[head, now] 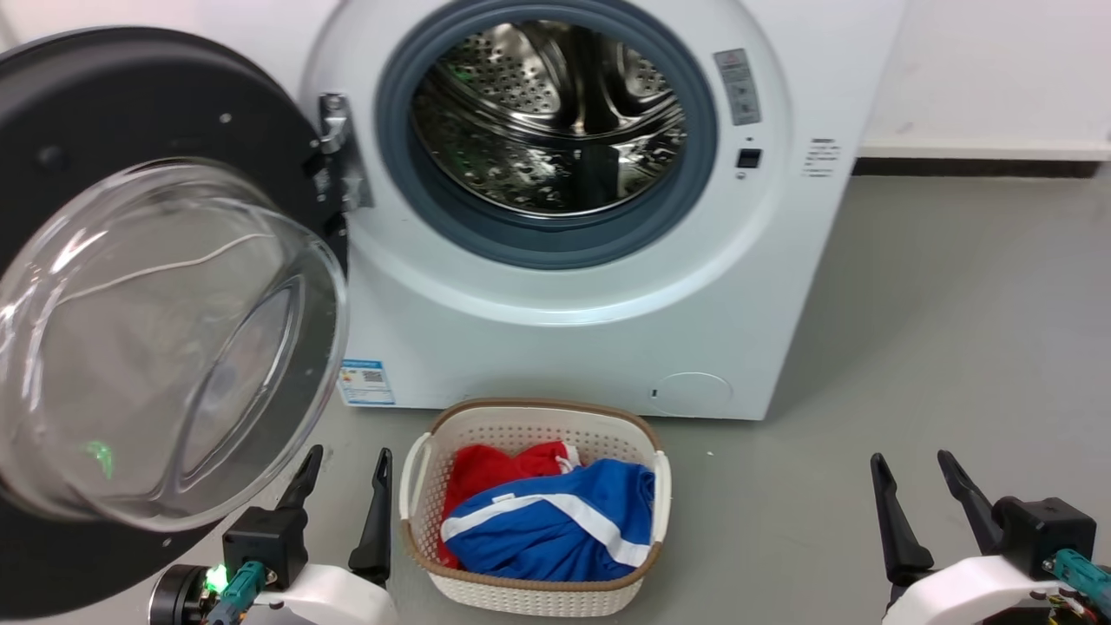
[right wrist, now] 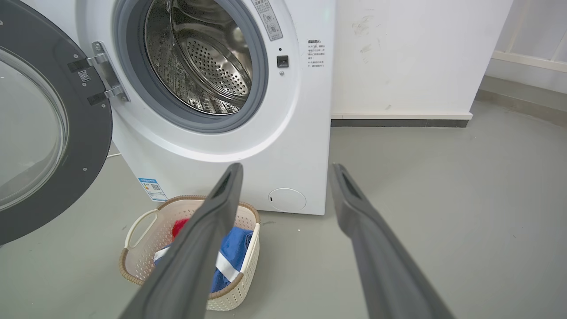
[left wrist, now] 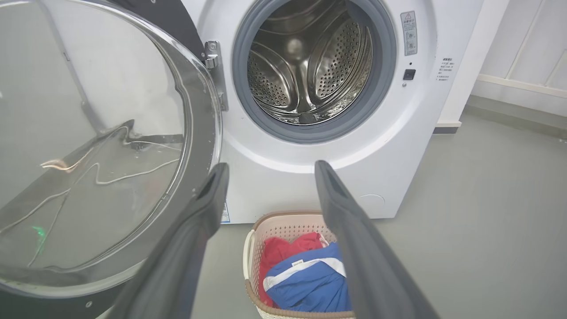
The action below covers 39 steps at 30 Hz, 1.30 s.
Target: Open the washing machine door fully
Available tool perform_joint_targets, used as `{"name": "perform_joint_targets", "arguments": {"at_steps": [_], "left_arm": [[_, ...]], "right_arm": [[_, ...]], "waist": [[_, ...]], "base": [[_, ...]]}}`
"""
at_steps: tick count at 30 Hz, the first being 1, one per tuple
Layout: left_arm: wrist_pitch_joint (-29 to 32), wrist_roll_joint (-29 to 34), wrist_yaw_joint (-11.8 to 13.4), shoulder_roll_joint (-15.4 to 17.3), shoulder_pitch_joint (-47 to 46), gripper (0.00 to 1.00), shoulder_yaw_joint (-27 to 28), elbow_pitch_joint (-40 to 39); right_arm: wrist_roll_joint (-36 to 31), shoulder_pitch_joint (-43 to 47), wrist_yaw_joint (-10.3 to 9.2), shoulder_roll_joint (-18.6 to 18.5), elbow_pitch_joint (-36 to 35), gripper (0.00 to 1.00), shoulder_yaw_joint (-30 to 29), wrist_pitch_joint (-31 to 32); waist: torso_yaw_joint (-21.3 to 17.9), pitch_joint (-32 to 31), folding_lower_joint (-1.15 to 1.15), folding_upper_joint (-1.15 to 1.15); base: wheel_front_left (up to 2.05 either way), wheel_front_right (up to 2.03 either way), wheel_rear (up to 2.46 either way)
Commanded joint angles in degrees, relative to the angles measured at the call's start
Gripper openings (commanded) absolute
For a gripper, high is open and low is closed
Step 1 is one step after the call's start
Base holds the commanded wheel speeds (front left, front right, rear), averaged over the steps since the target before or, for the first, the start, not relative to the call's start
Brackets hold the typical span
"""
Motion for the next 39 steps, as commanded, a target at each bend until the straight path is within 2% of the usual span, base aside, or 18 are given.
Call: {"name": "perform_joint_targets", "arguments": {"at_steps": [1,14,34,35,39], "left_arm": [[-0.6,0.0,0.3,-0.1,-0.7,1.0,0.1,0.6],[-2.1,-0.6,1.0,-0.3,-1.1,1.0,0.4,2.9],[-1.9,-1.7,1.6,0.2,-1.6,1.0,0.5,3.6],[-1.8,-1.6,1.4,-0.1,-0.9,0.0,0.5,3.5],[-1.4,-3.2,1.1,-1.0,-0.1,0.0,0.5,4.5]], "right_arm": [[-0.8,-0.6,0.01,0.0,-0.5,1.0,0.3,0.3],[-1.9,-0.6,0.01,0.1,-2.0,1.0,1.2,1.1],[-1.2,-0.2,0.01,0.1,-1.8,1.0,1.3,0.5],[-1.5,-0.3,0.0,0.0,-1.7,0.0,1.3,0.8],[0.2,0.0,0.0,0.0,0.0,0.0,1.1,1.2]], "waist": [[-2.2,0.2,0.0,0.0],[-5.5,0.4,0.0,0.0],[-5.5,0.4,0.0,0.0],[-5.5,0.4,0.0,0.0],[-5.5,0.4,0.0,0.0]], "base": [[0.0,0.0,0.0],[0.0,0.0,0.0],[0.0,0.0,0.0],[0.0,0.0,0.0],[0.0,0.0,0.0]]}}
